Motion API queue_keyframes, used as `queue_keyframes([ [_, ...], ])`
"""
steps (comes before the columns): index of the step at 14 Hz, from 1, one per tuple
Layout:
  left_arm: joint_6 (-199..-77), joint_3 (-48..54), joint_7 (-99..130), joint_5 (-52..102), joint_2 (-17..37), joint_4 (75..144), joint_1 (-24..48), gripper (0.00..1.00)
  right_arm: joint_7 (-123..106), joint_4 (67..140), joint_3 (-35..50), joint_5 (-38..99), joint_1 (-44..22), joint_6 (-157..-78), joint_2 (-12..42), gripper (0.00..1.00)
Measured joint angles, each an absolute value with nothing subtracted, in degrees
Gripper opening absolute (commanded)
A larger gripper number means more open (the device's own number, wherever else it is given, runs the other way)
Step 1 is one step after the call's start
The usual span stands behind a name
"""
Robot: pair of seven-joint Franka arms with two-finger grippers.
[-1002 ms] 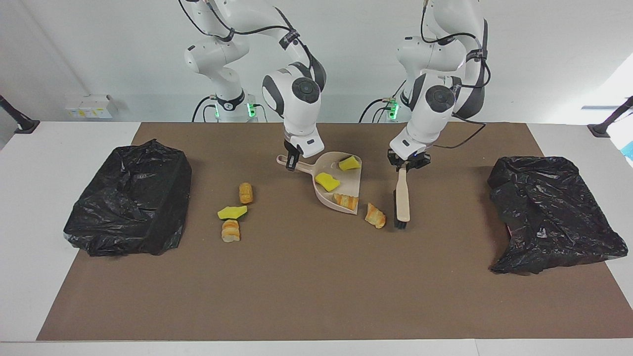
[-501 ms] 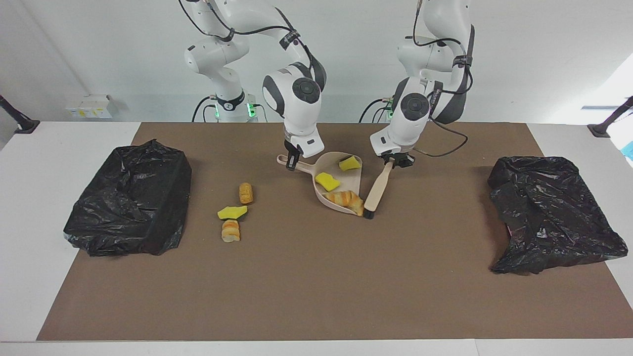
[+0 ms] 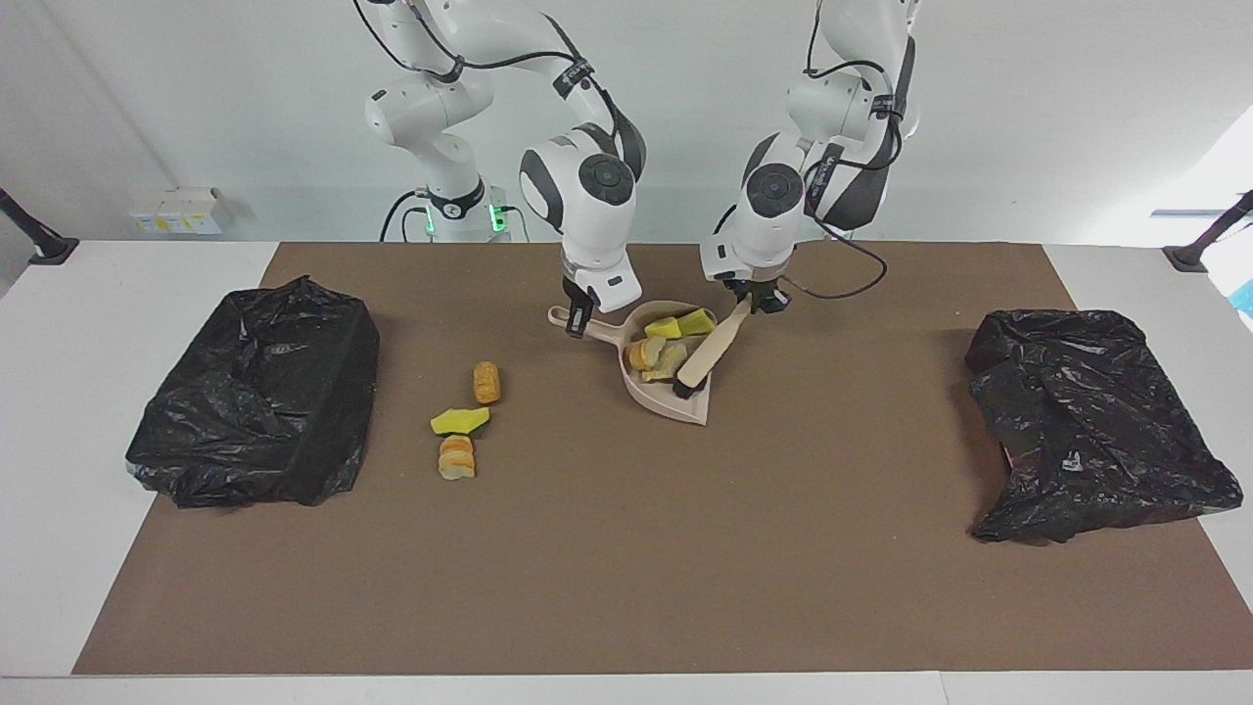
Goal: Sweep and dump trash in bin
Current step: 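Sweep the sponge and bread pieces into the dustpan with the left gripper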
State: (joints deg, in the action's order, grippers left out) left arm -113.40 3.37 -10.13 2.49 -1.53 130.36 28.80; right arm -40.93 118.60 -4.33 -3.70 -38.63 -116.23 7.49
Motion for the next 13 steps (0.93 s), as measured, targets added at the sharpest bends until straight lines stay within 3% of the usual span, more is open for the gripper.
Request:
queue_keyframes([
  [9, -115.93, 2.57, 2.50, 2.49, -0.71, 130.36, 19.65, 0.00, -40.92, 118.23, -4.63, -3.70, -38.07, -116.33, 7.23, 0.00],
  [13, -116.11, 3.75, 17.17, 2.49, -0.76, 130.31, 21.05, 0.00, -43.76, 117.65, -4.97, -3.79, -31.84, -115.60, 3.06, 0.00],
])
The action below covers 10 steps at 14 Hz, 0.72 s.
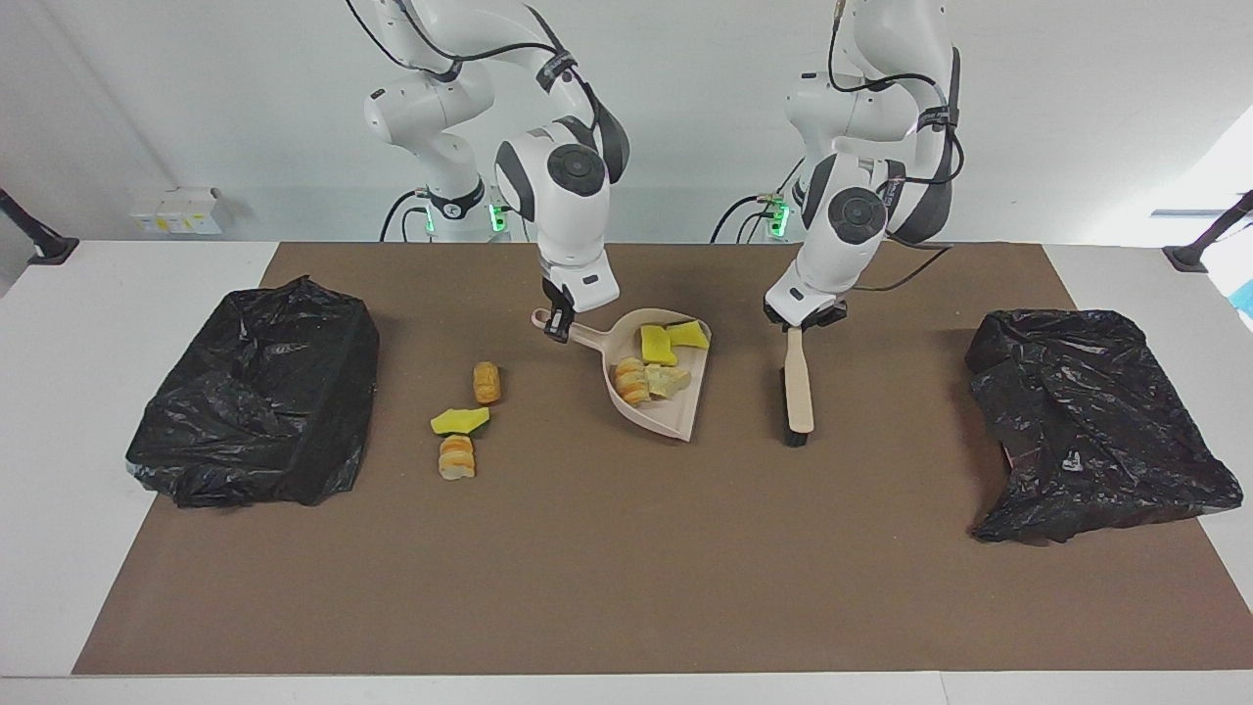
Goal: Sweep and dump trash in bin
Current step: 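Sweep the sponge and bread pieces into the dustpan with the left gripper, then carry the dustpan to the black bag with the right gripper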
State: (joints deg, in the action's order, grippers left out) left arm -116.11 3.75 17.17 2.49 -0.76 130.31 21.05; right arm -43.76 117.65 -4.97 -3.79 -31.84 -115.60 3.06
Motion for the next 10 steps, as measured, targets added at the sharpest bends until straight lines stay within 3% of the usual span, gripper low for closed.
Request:
queue_keyframes([
  [5, -117.73, 4.52, 31.26, 5.49, -1.40, 130.27, 33.22, 0.00, -60.29, 115.70, -5.43, -3.73, -16.93, -110.30, -3.05, 0.00],
  [10, -120.64, 4.87, 48.28, 9.78, -2.80, 130.97, 45.70, 0.00, -75.04, 113.52, -5.94, -3.46, 1.40, -107.12, -4.16, 0.00],
])
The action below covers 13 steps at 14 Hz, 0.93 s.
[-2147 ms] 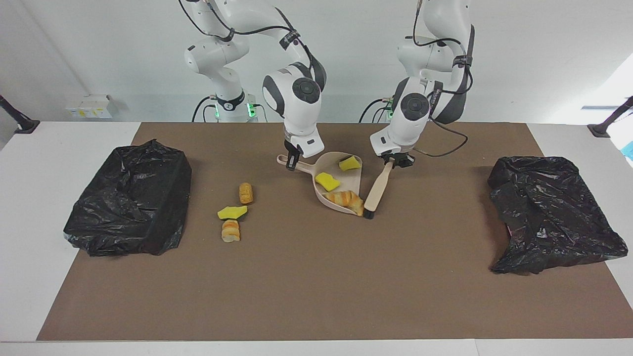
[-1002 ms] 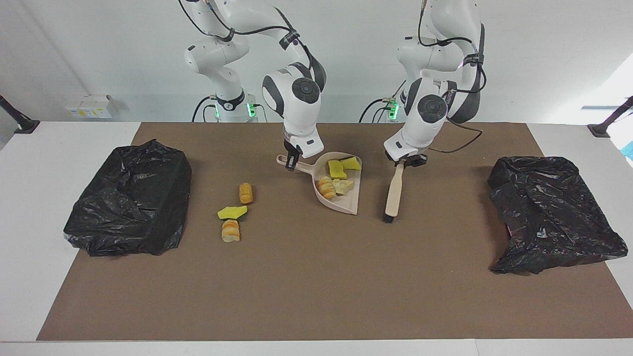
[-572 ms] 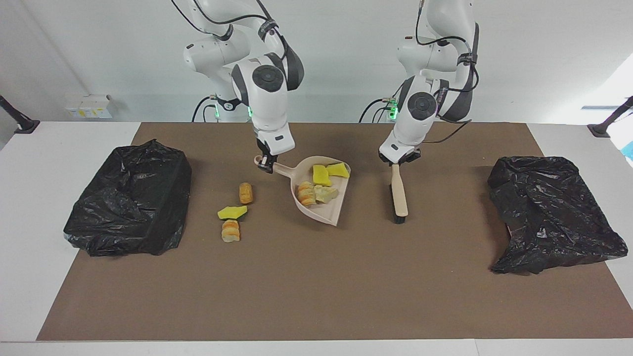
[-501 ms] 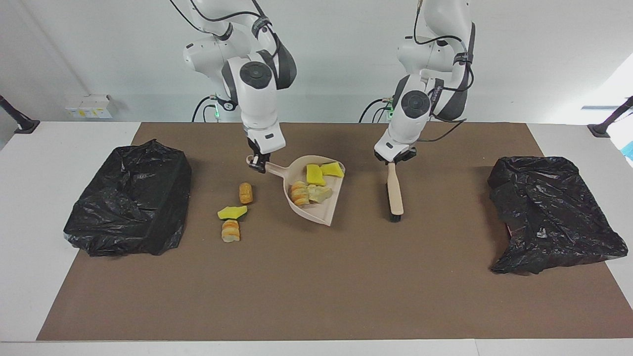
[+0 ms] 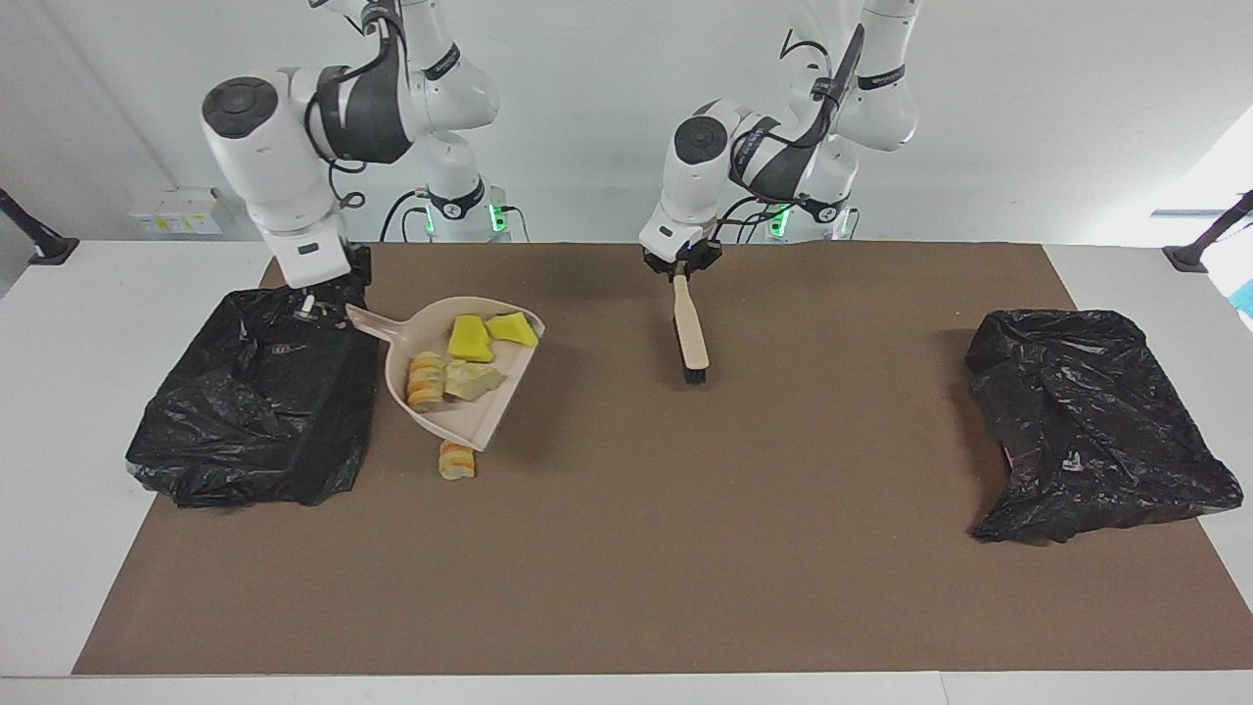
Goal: Sweep and dump trash in bin
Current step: 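Carry the dustpan to the black bag with the right gripper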
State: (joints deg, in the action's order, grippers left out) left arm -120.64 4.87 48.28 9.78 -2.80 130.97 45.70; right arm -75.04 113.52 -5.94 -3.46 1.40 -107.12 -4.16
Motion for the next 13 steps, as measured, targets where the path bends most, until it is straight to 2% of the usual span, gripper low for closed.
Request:
queue_keyframes([
  [2, -122.61, 4.82, 50.02, 10.26, -2.79, 132.63, 46.93, 0.00, -81.25, 113.22, -6.09, -3.45, 9.03, -108.31, -4.11, 0.00],
  [3, -124.48, 4.82, 50.10, 10.45, -2.78, 133.96, 47.12, 0.22, -84.88, 112.61, -6.20, -3.47, 12.24, -109.40, -3.96, 0.00],
  [4, -125.87, 4.76, 50.09, 10.49, -2.77, 135.01, 47.13, 0.94, -88.30, 111.51, -6.30, -3.52, 15.04, -110.00, -3.65, 0.00],
  [5, -126.55, 4.59, 50.08, 10.49, -2.76, 135.56, 47.12, 1.00, -90.77, 110.12, -6.36, -3.81, 17.28, -110.22, -3.15, 0.00],
  [9, -126.76, 3.35, 50.05, 10.48, -2.90, 134.24, 45.41, 1.00, -92.83, 105.34, -6.32, -12.26, 21.16, -111.21, -0.51, 0.00],
  [13, -126.73, 2.79, 44.22, 9.19, -2.81, 131.88, 36.61, 1.00, -92.83, 105.11, -5.54, -24.40, 20.64, -114.77, 0.63, 0.00],
])
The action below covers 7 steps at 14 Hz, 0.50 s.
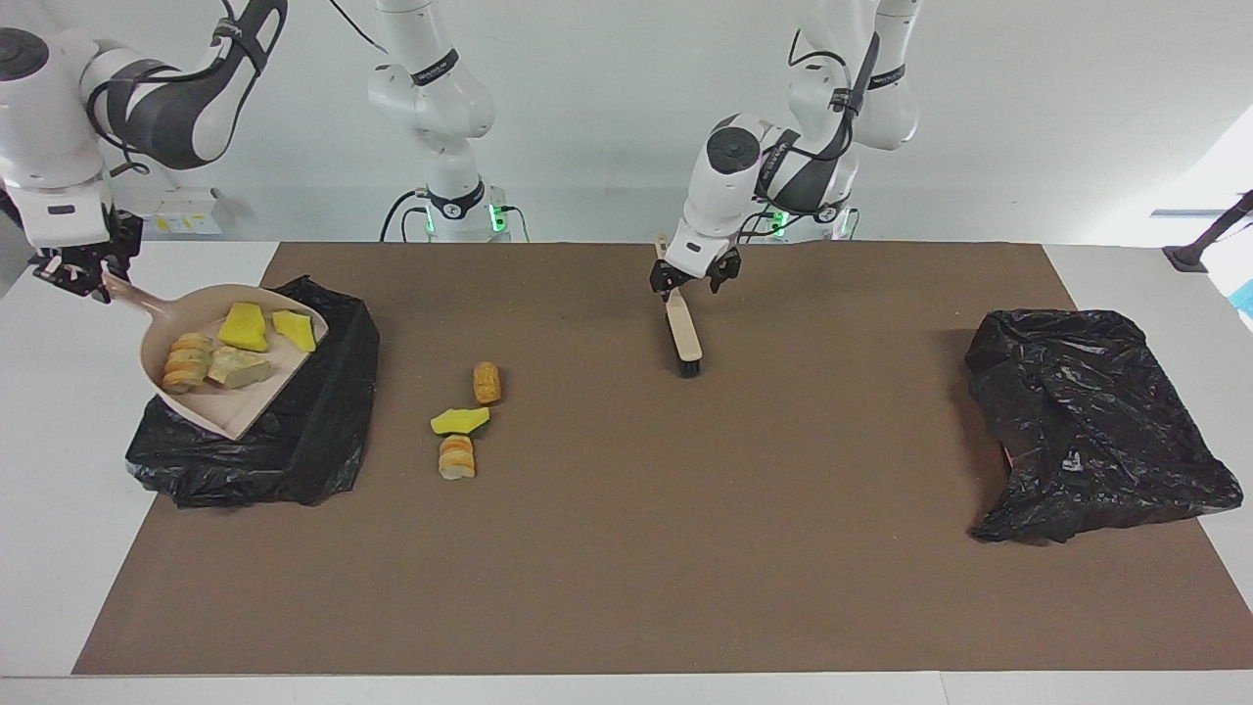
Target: Sweep and dump trash in bin
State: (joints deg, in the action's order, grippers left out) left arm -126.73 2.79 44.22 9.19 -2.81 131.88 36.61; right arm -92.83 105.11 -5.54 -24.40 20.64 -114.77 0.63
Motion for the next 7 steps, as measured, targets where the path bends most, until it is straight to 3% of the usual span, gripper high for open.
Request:
queue_keyframes([
  [7, -126.09, 2.46, 22.65, 5.51, 4.64, 119.39, 20.47, 1.00, -92.88, 105.27, -4.54, -42.72, 15.11, -115.16, 1.15, 0.00],
])
